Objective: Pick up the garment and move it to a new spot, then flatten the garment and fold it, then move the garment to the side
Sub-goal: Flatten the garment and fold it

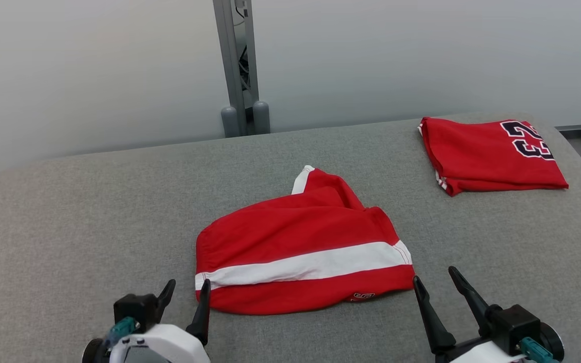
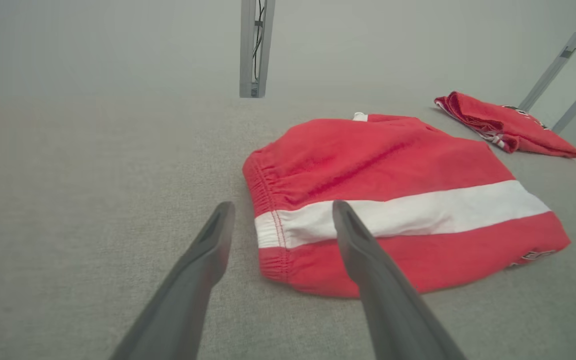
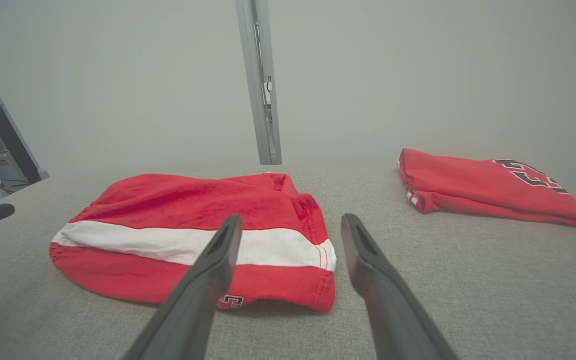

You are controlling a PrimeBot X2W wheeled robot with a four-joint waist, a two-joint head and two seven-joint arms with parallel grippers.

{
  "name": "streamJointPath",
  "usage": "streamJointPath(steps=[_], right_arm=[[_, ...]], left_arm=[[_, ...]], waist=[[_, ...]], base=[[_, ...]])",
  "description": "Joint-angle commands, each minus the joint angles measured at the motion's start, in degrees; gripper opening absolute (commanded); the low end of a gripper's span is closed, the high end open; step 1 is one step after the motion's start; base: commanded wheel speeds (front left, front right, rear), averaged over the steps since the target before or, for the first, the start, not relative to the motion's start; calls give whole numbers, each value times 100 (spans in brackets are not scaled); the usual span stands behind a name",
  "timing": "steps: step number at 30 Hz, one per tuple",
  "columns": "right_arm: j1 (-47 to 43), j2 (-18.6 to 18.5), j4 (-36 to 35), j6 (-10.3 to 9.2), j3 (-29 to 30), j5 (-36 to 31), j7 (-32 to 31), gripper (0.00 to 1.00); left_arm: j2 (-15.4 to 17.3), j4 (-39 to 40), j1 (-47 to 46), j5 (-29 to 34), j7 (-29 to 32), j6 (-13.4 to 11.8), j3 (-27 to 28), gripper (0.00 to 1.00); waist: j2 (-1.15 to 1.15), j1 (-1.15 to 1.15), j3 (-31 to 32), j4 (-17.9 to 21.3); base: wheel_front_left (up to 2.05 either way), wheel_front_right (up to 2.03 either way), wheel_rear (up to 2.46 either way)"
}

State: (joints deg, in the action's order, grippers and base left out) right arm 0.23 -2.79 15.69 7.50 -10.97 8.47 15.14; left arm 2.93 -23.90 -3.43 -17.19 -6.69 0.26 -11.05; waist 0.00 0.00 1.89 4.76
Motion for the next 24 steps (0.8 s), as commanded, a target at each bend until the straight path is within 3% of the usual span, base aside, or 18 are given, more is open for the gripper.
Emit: streamJointPath(steps=[1, 7, 14, 22, 24], right_arm=[[61, -29, 4, -2, -8, -44, 0, 100], [137, -30, 45, -2, -47, -67, 0, 100], [227, -42, 31, -2, -55, -91, 0, 100], [302, -46, 41, -2, -55, -113, 0, 100], [301, -45, 41, -2, -70, -121, 0, 100]], left_arm=[[27, -122, -196, -79, 113, 45, 31, 100], [29, -773, -722, -336, 762, 2, 96, 99], [83, -1237, -1035, -365, 914, -183, 164, 77], [88, -1611, -1247, -484, 1042, -90, 137, 61], [90, -1690, -1294, -502, 1044, -78, 121, 47]], waist=[[0, 0, -71, 57], [0, 0, -289, 217], [0, 0, -502, 349], [0, 0, -588, 394], [0, 0, -592, 396]], base=[[0, 0, 0], [0, 0, 0], [0, 0, 0], [0, 0, 0], [0, 0, 0]])
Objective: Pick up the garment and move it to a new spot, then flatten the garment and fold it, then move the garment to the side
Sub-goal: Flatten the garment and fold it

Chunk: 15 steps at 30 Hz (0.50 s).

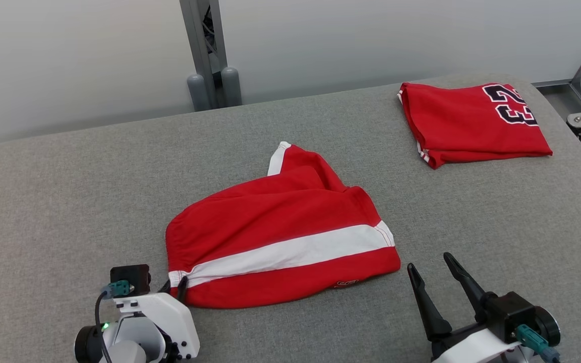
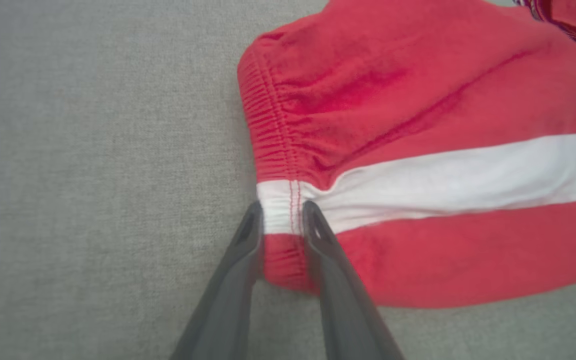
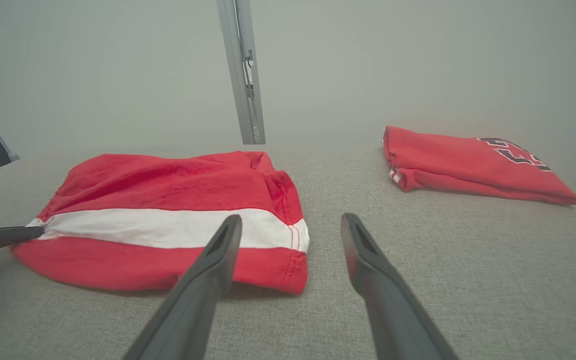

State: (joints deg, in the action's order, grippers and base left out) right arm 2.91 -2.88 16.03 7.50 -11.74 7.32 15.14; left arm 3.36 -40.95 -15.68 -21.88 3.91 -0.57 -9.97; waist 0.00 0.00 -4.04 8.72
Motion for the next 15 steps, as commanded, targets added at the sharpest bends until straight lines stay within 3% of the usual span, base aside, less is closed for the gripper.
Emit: streamJointPath(steps=[1, 3, 6, 8, 10, 12, 15], right_arm=[[37, -36, 6, -2, 2, -7, 0, 100], [40, -35, 4, -2, 0, -2, 0, 100], [36, -39, 14, -2, 6, 1, 0, 100], [53, -43, 42, -2, 14, 4, 0, 100], [112, -43, 94, -2, 21, 22, 0, 100], [269, -39, 330, -2, -6, 155, 0, 100], [585, -35, 920, -2, -131, 385, 0, 100]], left_arm=[[48, -21, -80, -39, -31, 0, 8, 35], [64, -65, -118, -4, -92, -4, -18, 2], [96, -72, -134, 69, -254, -59, -48, 0], [98, -18, -71, 114, -372, -100, -80, 11], [120, 43, 39, 156, -464, -114, -116, 14], [140, 201, 180, 173, -549, -117, -156, 0], [164, 399, 312, 158, -592, -88, -182, 0]], waist=[[0, 0, 2, 0], [0, 0, 9, -9], [0, 0, 34, -27], [0, 0, 54, -46], [0, 0, 69, -67], [0, 0, 64, -120], [0, 0, 66, -192]], base=[[0, 0, 0], [0, 0, 0], [0, 0, 0], [0, 0, 0], [0, 0, 0], [0, 0, 0], [0, 0, 0]])
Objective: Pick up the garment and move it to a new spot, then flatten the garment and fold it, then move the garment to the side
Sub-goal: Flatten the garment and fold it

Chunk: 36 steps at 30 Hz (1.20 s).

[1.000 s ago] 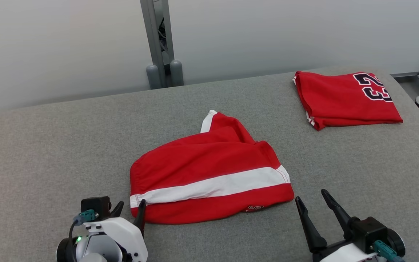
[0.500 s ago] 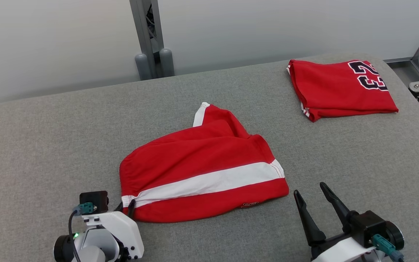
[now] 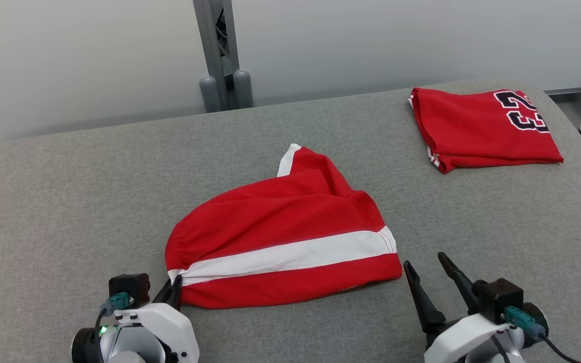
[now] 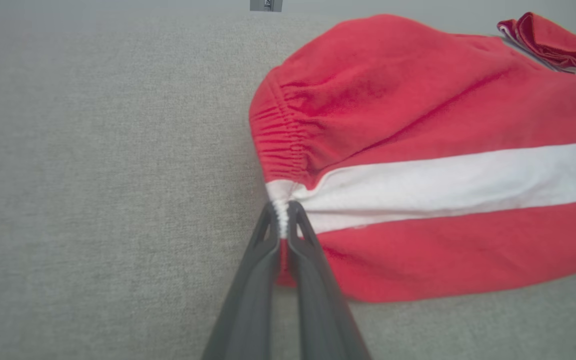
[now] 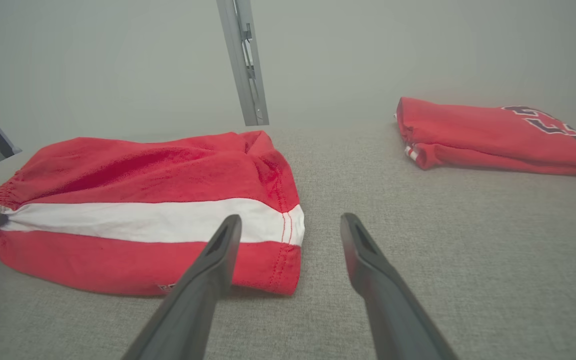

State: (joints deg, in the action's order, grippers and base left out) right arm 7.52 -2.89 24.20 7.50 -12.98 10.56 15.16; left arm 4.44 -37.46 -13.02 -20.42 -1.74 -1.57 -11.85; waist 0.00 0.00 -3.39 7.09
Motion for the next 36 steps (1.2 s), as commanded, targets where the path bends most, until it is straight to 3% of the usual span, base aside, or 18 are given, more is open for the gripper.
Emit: streamJointPath(steps=[1, 7, 16, 17, 18, 19, 20, 21, 22, 29, 36], right_arm=[[254, -36, 380, -2, -45, 159, -3, 100], [1202, -16, 1789, -2, -376, 907, -422, 100], [2093, -20, 2865, -2, -1186, 1891, -852, 99], [2139, -19, 2936, -2, -1290, 1989, -882, 88], [2180, -21, 2998, -2, -1379, 2054, -910, 70], [2218, -20, 3053, -2, -1474, 2127, -909, 46], [2254, -19, 3103, -2, -1549, 2199, -879, 32], [2298, -21, 3158, -2, -1610, 2234, -832, 7], [2332, -21, 3201, -2, -1672, 2271, -770, 0], [2481, -109, 3345, -2, -1832, 2392, -271, 0], [2498, -567, 2739, -2, -1794, 2549, -7, 0]], left_arm=[[63, 117, 87, 6, -38, 19, -4, 0], [151, 457, 230, 10, 60, -11, -54, 0], [218, 851, 295, -3, 184, -90, -96, 0], [215, 887, 293, -1, 198, -94, -111, 0], [215, 915, 288, -1, 199, -97, -121, 0], [211, 947, 283, -3, 212, -100, -132, 0], [206, 969, 278, -6, 217, -106, -145, 0], [204, 989, 276, -12, 225, -109, -153, 0], [204, 1006, 278, -20, 230, -107, -158, 0], [267, 1169, 324, -47, 33, -88, -143, 0], [299, 1741, 439, -451, -4, 236, -7, 0]], waist=[[0, 0, 2, -56], [0, 0, -44, -205], [0, 0, -182, -343], [0, 0, -198, -353], [0, 0, -214, -363], [0, 0, -229, -372], [0, 0, -241, -381], [0, 0, -248, -387], [0, 0, -252, -390], [0, 0, -159, -350], [0, 0, 88, -248]], base=[[0, 0, 0], [0, 0, 0], [0, 0, 0], [0, 0, 0], [0, 0, 0], [0, 0, 0], [0, 0, 0], [0, 0, 0], [0, 0, 0], [0, 0, 0], [0, 0, 0]])
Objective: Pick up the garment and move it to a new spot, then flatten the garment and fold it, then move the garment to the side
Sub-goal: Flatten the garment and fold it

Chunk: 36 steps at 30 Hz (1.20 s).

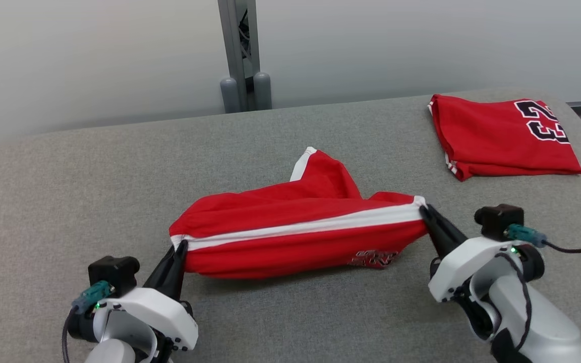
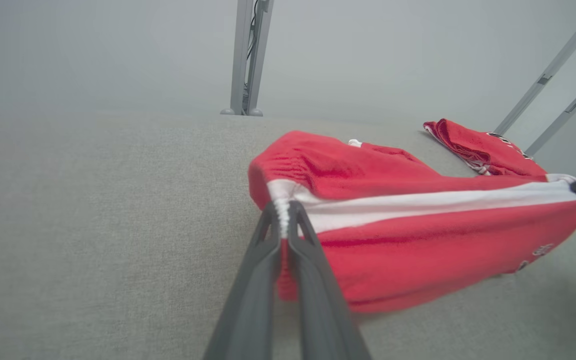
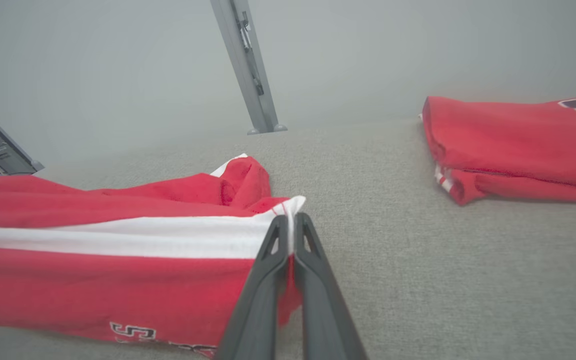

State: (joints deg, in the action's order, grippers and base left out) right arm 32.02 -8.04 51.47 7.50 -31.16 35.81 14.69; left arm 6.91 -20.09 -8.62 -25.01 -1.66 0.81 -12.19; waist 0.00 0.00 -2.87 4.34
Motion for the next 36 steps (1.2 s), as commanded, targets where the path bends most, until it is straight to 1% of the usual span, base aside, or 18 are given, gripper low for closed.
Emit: streamJointPath(steps=[1, 5, 10, 14, 16, 19, 23, 27, 32, 36], right_arm=[[69, -140, -123, -2, 68, 19, 52, 0], [100, -440, -885, -2, 383, -77, 57, 0], [217, -717, -1756, -2, 640, -262, 54, 0], [488, -935, -2193, -2, 842, -228, -121, 0], [698, -1062, -2335, -2, 984, -394, -263, 0], [999, -1123, -2557, -2, 1155, -577, -500, 0], [1390, -1209, -2880, -2, 1315, -756, -777, 0], [1667, -1262, -3096, -2, 1442, -961, -970, 0], [1849, -1170, -3101, -2, 1440, -1083, -1184, 0], [2023, -1067, -2886, -2, 1272, -1093, -1220, 0]], left_arm=[[96, 161, -11, -49, 23, 88, 34, 0], [199, 820, -131, -456, 299, 347, 131, 0], [401, 1685, -563, -818, 1015, 472, 111, 0], [575, 2215, -1122, -1033, 1602, 482, 169, 0], [689, 2388, -1433, -1064, 1911, 418, 188, 0], [780, 2580, -1891, -1177, 2382, 351, 194, 0], [856, 2666, -2458, -1358, 2965, 321, 140, 0], [918, 2609, -2900, -1508, 3358, 308, 116, 0], [871, 2340, -3249, -1696, 3641, 300, 96, 0], [914, 2024, -3466, -1635, 3586, 364, 63, 0]], waist=[[0, 0, 75, 44], [0, 0, 244, 86], [0, 0, 406, 87], [0, 0, 513, 85], [0, 0, 548, 81], [0, 0, 598, 88], [0, 0, 644, 105], [0, 0, 669, 128], [0, 0, 595, 154], [0, 0, 458, 183]], base=[[0, 0, 0], [0, 0, 0], [0, 0, 0], [0, 0, 0], [0, 0, 0], [0, 0, 0], [0, 0, 0], [0, 0, 0], [0, 0, 0], [0, 0, 0]])
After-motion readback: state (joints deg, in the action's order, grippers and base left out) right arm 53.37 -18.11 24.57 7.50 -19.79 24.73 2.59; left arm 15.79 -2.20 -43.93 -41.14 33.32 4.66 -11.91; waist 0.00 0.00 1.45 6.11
